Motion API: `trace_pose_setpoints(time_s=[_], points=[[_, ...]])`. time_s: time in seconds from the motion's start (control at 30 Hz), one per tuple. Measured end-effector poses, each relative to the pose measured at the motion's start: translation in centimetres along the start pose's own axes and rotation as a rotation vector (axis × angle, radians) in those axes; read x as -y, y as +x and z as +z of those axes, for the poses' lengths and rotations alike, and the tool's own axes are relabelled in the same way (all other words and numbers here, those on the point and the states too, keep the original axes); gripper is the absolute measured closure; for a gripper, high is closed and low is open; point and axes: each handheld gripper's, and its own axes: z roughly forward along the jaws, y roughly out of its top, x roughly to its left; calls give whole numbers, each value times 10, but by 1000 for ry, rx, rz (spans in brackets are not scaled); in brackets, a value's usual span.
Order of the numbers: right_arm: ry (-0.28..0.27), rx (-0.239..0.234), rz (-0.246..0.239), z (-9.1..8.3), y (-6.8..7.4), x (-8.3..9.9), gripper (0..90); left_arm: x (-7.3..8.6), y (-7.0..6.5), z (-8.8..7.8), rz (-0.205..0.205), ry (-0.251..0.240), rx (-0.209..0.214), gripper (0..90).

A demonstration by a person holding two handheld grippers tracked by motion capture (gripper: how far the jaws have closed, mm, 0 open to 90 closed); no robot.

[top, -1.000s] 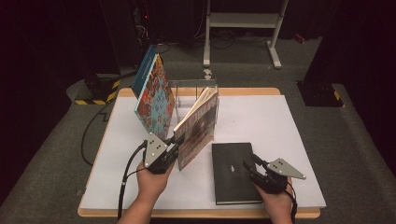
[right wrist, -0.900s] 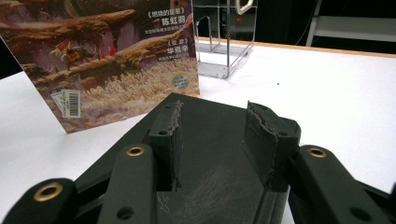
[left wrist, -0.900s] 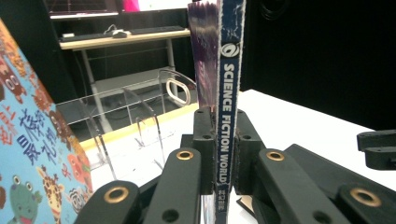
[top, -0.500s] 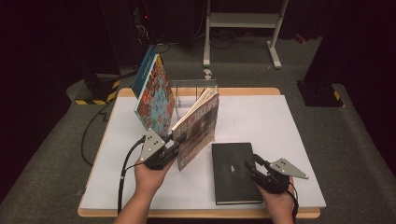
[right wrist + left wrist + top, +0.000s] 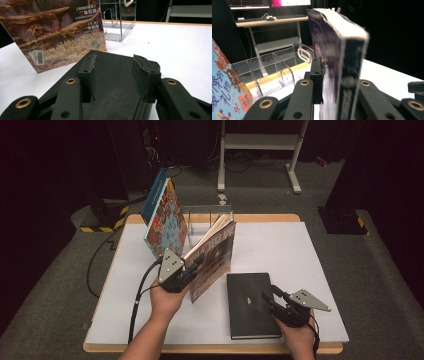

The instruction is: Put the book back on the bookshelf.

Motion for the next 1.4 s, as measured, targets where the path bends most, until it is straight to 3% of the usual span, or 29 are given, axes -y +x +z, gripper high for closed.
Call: trace_pose_setpoints(time_s=[0.13,0.2,0.57,0.77,0.93,1.4], points=[[-5,-2,8,-1,-1,0,547,-5,7,3,-45,28,6,834],[-8,-2,15,-2,-2,-1,548,-7,9,3,-40,34,-7,836],[-16,-13,28,-2,-4,-1,550,-15,30,-8,-58,6,-162,837],[-22,-15,28,-3,-4,-3,551,-17,37,-7,-82,-2,-210,837],[-22,-6,26,-4,-6,-3,550,-23,37,1,-84,14,-235,837],[-34,-11,62,-6,-12,-3,552,-36,40,36,-70,-32,-333,837]])
